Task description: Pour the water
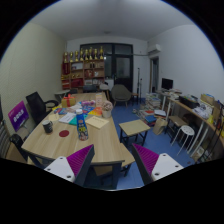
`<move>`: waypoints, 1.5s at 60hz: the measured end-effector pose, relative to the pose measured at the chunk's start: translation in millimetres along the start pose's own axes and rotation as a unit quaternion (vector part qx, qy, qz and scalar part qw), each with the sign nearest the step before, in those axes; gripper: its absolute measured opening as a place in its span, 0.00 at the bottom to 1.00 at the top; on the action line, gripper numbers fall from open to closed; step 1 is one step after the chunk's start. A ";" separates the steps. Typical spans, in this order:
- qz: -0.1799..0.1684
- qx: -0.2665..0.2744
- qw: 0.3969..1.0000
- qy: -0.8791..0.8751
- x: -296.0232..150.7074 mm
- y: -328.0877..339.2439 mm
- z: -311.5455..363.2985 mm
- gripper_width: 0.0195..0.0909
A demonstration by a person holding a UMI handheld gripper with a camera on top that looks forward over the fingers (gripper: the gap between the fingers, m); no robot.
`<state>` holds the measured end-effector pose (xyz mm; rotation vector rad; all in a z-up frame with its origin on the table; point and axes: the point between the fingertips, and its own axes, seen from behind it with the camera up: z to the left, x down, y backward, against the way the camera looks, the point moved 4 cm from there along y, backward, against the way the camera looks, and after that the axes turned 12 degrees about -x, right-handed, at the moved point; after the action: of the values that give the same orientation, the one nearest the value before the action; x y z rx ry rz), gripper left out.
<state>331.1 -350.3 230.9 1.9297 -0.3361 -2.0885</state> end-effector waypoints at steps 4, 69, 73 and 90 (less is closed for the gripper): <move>-0.007 0.002 1.000 -0.012 3.9 0.6 12.7 0.89; -0.068 -0.049 0.996 0.016 6.0 -429.7 114.8 0.87; -0.072 -0.057 0.996 0.017 7.4 -442.2 117.3 0.69; -0.061 -0.024 0.998 0.007 4.6 -458.3 125.3 0.46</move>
<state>185.2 74.1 75.1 1.9824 -0.1673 -2.1350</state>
